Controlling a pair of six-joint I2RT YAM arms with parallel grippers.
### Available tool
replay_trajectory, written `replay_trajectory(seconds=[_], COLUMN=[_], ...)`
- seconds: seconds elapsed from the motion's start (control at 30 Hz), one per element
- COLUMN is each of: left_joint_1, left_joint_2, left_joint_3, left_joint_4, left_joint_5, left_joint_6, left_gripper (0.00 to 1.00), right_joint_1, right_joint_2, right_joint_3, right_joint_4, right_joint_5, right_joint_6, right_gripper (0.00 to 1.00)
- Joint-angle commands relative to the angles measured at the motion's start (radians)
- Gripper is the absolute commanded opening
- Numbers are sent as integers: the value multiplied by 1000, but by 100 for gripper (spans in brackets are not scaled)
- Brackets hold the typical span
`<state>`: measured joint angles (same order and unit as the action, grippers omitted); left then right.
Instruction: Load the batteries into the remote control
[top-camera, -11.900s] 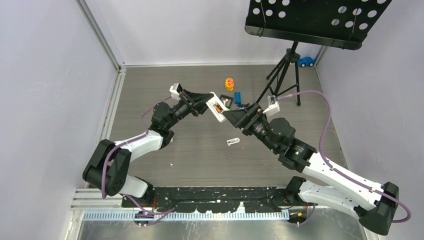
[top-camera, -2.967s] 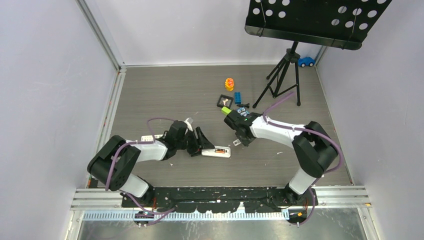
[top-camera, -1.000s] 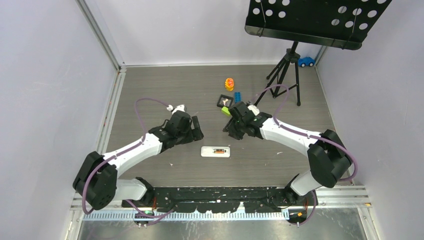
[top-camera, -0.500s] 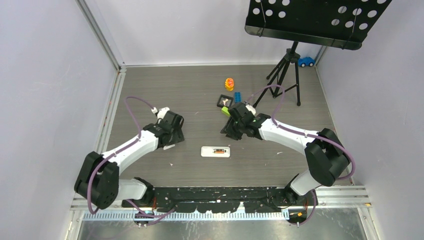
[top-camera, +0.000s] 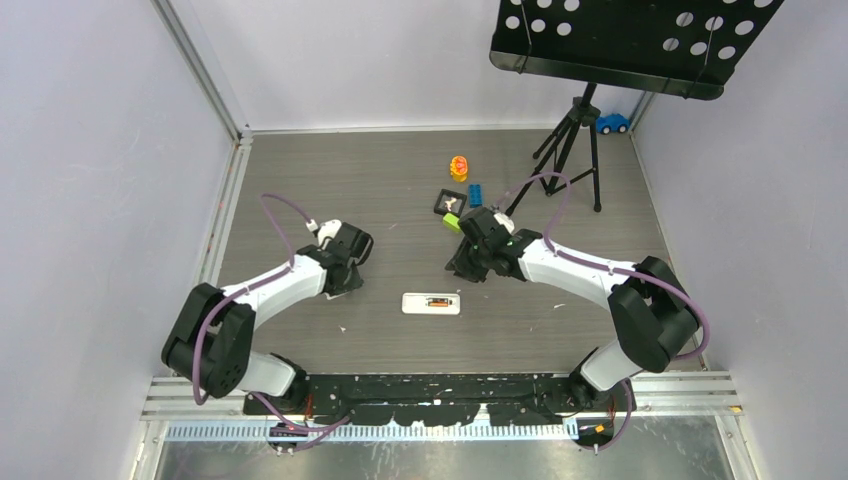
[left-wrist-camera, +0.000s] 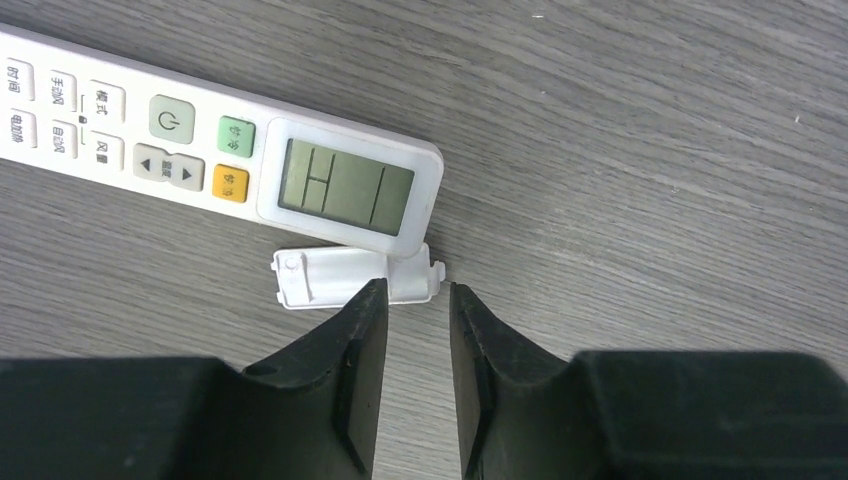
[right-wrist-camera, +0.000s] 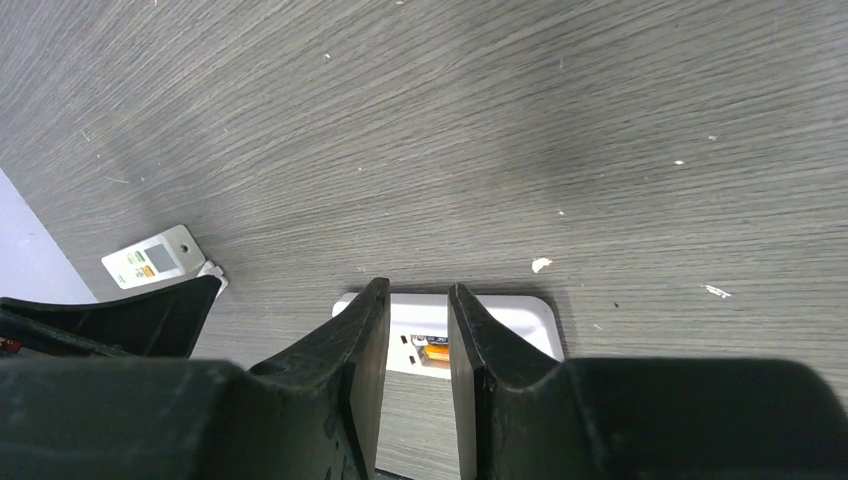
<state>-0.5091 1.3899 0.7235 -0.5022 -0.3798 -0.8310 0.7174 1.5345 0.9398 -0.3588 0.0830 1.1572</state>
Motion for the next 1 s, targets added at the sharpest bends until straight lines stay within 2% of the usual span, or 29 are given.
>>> replay_trajectory(seconds=[0.0, 0.27, 0.5, 0.63, 0.83, 0.97], left_joint_1=[3, 3, 3, 3, 3, 3], left_joint_2=[22, 41, 67, 81, 67, 41], left_joint_3=[37, 45, 62, 64, 48, 47], left_joint_4=[42, 57, 65, 65, 65, 79], left_joint_5=[-38, -37, -42, -33, -7, 59], left_joint_6=[-16, -12, 5, 9, 14, 53], left_gripper=[29, 20, 19, 9, 0, 0], right_joint_1=[-7, -12, -13, -15, -18, -22], right_joint_2=[-32, -37, -34, -35, -45, -46], right_joint_3=[-11, -19, -19, -21, -21, -21], right_joint_4=[26, 26, 26, 24, 26, 25], right_joint_5=[1, 2, -1, -3, -5, -10], right_joint_6=[1, 2, 2, 4, 7, -5], right_gripper=[32, 29, 29, 28, 28, 29])
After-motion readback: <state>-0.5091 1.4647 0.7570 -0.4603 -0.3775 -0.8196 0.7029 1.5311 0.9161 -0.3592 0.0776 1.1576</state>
